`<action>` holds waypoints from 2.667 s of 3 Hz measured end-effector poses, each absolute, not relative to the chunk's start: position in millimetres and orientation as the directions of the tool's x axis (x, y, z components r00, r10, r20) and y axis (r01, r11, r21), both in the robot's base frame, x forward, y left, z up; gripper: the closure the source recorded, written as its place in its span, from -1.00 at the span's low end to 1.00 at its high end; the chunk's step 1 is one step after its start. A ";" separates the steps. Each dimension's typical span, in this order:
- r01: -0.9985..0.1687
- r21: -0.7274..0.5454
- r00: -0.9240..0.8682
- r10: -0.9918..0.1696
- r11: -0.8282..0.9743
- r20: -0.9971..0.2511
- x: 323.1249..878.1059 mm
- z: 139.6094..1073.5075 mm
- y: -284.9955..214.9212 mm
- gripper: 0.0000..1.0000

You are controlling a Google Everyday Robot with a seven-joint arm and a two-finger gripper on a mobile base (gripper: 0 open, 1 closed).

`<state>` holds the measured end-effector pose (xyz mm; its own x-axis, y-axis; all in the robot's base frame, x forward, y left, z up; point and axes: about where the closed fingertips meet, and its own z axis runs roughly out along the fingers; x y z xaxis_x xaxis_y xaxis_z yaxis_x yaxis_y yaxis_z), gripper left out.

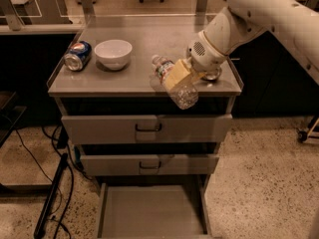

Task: Place water bottle into bottom drawer

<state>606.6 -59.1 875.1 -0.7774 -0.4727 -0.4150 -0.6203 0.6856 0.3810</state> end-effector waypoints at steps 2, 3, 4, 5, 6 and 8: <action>-0.603 0.412 -0.794 -0.468 0.683 -0.387 568.3 861.9 -61.4 1.00; -0.621 0.408 -0.782 -0.488 0.669 -0.389 556.4 860.4 -56.1 1.00; -0.629 0.416 -0.776 -0.496 0.657 -0.389 530.2 859.3 -52.5 1.00; -0.609 0.446 -0.793 -0.486 0.656 -0.367 494.5 847.1 -52.8 1.00; -0.572 0.476 -0.820 -0.475 0.668 -0.318 459.0 825.2 -57.7 1.00; -0.562 0.511 -0.825 -0.481 0.650 -0.295 451.6 810.7 -54.4 1.00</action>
Offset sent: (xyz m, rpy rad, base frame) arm -0.0309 -0.0017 -0.0082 0.0112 0.0280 -0.0020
